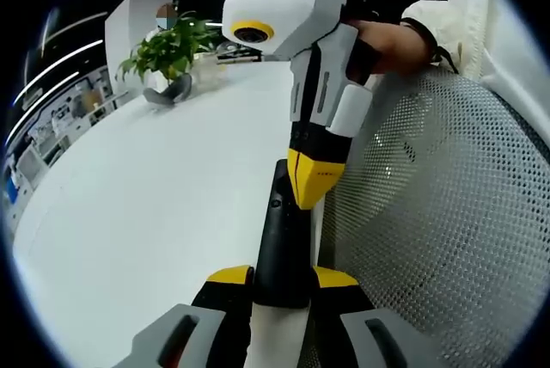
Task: Press the specified remote control buttons in sequence, fully releasing each button before pressing the next.
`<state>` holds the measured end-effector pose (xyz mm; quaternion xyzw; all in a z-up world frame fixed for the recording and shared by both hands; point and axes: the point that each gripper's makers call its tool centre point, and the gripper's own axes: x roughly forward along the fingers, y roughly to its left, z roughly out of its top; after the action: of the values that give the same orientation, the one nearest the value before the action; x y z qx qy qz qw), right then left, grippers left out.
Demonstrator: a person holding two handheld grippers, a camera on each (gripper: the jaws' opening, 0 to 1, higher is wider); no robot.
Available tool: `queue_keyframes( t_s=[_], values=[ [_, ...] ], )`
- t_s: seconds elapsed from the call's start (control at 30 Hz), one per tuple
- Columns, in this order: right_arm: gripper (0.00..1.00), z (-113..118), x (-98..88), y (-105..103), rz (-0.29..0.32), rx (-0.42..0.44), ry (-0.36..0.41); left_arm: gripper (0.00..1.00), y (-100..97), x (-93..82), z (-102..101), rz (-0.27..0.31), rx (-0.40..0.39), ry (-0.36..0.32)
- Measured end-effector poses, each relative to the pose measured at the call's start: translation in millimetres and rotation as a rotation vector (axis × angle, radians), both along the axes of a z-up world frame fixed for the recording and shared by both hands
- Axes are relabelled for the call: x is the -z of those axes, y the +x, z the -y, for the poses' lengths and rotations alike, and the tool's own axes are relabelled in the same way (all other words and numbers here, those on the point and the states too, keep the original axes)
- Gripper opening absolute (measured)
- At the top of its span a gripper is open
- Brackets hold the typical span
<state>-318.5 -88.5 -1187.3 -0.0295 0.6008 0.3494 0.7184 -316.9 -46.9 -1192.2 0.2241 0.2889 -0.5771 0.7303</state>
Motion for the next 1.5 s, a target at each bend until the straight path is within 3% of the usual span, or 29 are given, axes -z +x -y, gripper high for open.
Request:
queue_keyframes(
  t_s=[0.67, 0.87, 1.3, 1.5],
  values=[
    [0.0, -3.4, 1.4, -2.1, 0.034, -0.054, -0.022, 0.26, 0.7, 0.0, 0.6, -0.001, 0.0, -0.001],
    [0.0, -2.5, 2.5, -0.6, 0.004, -0.001, 0.016, 0.26, 1.1, 0.6, 0.2, -0.002, 0.0, -0.002],
    [0.0, -3.3, 2.3, -3.8, -0.014, 0.004, 0.015, 0.26, 0.6, 1.1, 1.4, -0.001, 0.001, -0.004],
    [0.0, -1.7, 0.3, -2.6, -0.058, 0.048, 0.047, 0.26, -0.4, -0.1, 1.6, 0.001, 0.0, -0.003]
  ],
)
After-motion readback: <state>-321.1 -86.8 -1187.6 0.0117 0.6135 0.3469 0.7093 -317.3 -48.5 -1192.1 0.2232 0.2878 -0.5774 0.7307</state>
